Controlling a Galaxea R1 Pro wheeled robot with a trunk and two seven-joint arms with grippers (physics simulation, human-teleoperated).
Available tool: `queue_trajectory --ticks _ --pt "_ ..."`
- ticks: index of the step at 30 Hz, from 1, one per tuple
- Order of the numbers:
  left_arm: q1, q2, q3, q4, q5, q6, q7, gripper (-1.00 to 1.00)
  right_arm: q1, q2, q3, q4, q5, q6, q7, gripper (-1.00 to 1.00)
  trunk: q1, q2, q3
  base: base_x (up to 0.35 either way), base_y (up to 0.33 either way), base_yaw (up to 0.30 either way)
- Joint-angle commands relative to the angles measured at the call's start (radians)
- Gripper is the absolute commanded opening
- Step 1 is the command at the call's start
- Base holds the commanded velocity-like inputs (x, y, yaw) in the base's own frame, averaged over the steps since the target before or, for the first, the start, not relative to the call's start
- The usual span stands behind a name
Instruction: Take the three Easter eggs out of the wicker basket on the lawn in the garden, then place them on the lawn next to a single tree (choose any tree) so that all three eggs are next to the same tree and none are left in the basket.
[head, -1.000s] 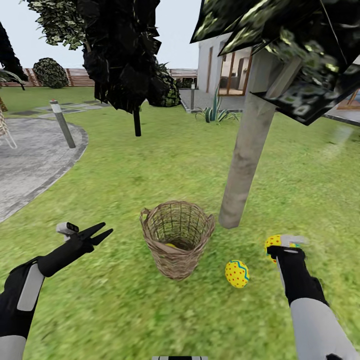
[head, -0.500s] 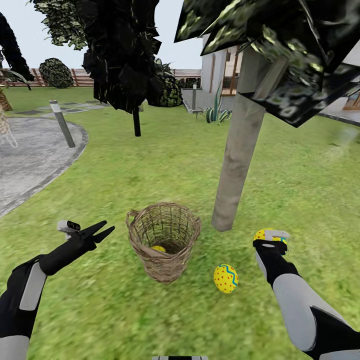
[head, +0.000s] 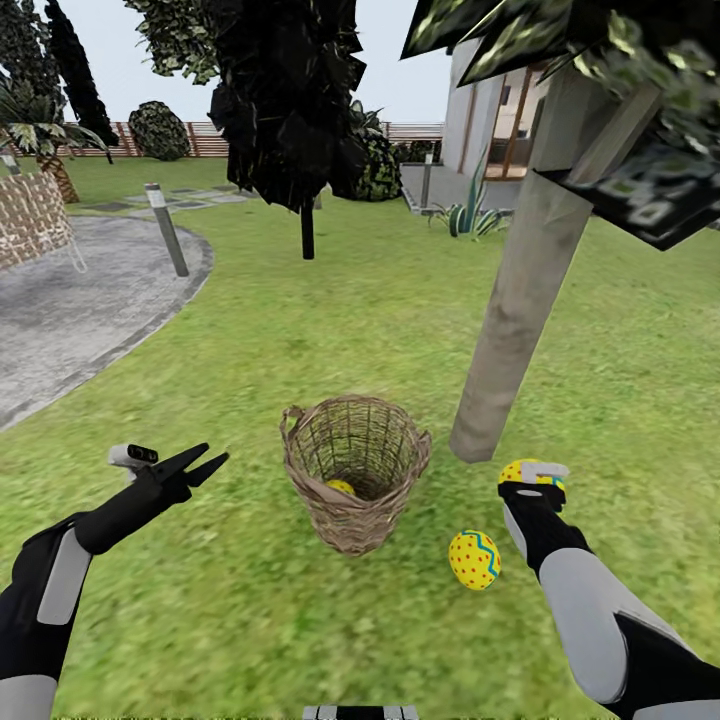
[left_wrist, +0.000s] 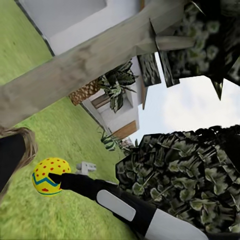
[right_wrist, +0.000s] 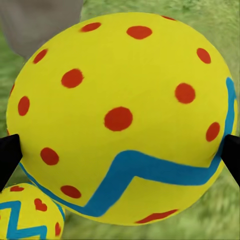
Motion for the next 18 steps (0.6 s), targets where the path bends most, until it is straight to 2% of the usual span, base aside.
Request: queue_trajectory --ticks 1,9,13,18 --pt "-0.001 0.0 0.0 0.0 0.003 0.008 -0.001 1.0 -0.001 0.0 -0.004 -0.001 0.01 0.007 -0.001 -1.0 0.0 -0.001 -0.005 0.0 0.0 0.002" --pt "-0.001 0.001 0.002 0.003 0.002 0.009 -0.001 1.0 -0.001 -0.006 -0.005 0.0 0.008 0.018 -0.008 -1.0 0.004 -0.002 -0.036 0.0 0.0 0.0" --pt "-0.001 0.001 0.002 0.003 0.002 0.009 -0.001 1.0 -0.001 -0.01 -0.005 0.0 0.006 0.138 -0.002 -1.0 0.006 -0.003 -0.051 0.0 0.0 0.0" --pt "0.0 0.001 0.002 0.004 0.002 0.009 -0.001 1.0 -0.017 -0.016 -0.007 0.023 0.003 0.155 -0.001 -1.0 0.008 -0.005 -0.071 0.0 0.0 0.0"
